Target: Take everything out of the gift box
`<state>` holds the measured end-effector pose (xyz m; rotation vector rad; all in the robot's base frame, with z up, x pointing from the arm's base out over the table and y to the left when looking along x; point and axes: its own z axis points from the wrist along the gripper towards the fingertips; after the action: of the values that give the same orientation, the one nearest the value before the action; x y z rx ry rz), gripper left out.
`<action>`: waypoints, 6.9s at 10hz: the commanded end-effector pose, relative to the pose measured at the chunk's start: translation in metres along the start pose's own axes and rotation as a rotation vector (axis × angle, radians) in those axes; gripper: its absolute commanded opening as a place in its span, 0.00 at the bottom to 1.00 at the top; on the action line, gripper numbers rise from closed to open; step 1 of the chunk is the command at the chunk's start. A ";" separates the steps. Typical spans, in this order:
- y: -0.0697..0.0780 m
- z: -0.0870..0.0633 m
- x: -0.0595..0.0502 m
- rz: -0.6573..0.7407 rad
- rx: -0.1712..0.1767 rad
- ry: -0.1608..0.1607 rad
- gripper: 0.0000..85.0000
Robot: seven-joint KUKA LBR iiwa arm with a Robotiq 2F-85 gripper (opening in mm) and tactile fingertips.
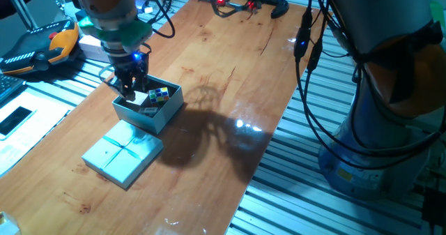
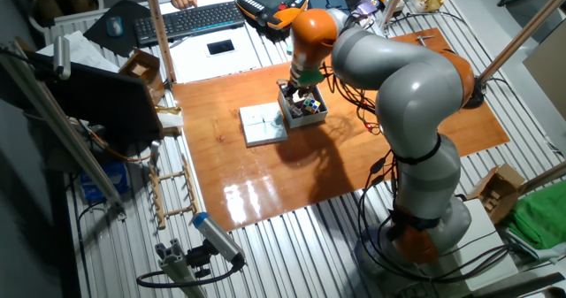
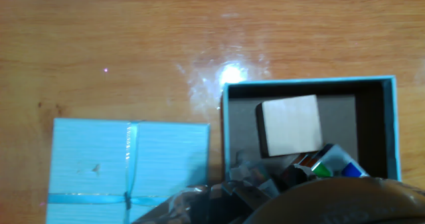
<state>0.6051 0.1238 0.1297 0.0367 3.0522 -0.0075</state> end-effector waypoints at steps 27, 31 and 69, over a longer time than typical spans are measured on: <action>-0.030 0.052 -0.032 -0.001 0.021 -0.015 0.85; -0.029 0.058 -0.034 -0.002 0.016 -0.011 0.87; -0.074 -0.025 -0.035 0.010 -0.017 0.013 0.01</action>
<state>0.6352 0.0470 0.1582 0.0611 3.0630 0.0157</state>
